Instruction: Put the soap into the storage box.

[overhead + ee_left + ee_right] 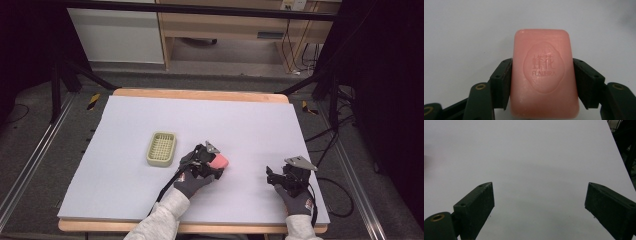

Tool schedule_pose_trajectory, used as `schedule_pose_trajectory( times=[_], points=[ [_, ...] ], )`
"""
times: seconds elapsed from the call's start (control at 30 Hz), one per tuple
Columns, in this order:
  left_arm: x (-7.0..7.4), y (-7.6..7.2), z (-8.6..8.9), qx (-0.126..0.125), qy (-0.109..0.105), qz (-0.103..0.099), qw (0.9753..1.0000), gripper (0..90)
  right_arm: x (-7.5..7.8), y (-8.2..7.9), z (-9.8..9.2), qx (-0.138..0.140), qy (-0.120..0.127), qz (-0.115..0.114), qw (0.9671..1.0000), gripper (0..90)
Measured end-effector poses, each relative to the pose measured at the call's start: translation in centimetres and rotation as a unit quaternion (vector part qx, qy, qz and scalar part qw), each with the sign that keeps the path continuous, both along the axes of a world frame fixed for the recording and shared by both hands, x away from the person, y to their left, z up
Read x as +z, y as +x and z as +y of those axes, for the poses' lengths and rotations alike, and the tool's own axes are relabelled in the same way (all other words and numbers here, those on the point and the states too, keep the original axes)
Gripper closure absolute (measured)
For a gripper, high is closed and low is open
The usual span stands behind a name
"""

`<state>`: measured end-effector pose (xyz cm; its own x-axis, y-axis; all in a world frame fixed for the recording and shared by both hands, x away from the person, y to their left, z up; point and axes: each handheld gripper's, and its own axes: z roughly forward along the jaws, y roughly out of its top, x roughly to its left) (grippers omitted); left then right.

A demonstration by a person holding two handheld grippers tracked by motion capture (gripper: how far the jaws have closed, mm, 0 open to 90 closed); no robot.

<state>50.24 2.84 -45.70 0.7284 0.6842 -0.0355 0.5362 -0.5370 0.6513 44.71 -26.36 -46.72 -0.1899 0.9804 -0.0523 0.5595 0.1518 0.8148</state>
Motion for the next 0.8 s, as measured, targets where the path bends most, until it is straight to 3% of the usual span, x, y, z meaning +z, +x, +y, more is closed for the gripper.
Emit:
schedule_pose_trajectory(
  times=[0.37,0.8],
  points=[
    [1.2,-0.6,0.7,0.0,-0.007,-0.004,1.0,37.1,0.0,0.0,-0.1,-0.002,0.0,-0.002,1.0,9.0],
    [2.8,-1.2,2.9,0.009,-0.021,-0.01,0.9997,37.1,0.1,-0.1,-0.1,-0.002,0.003,-0.003,1.0,9.0]
  ],
)
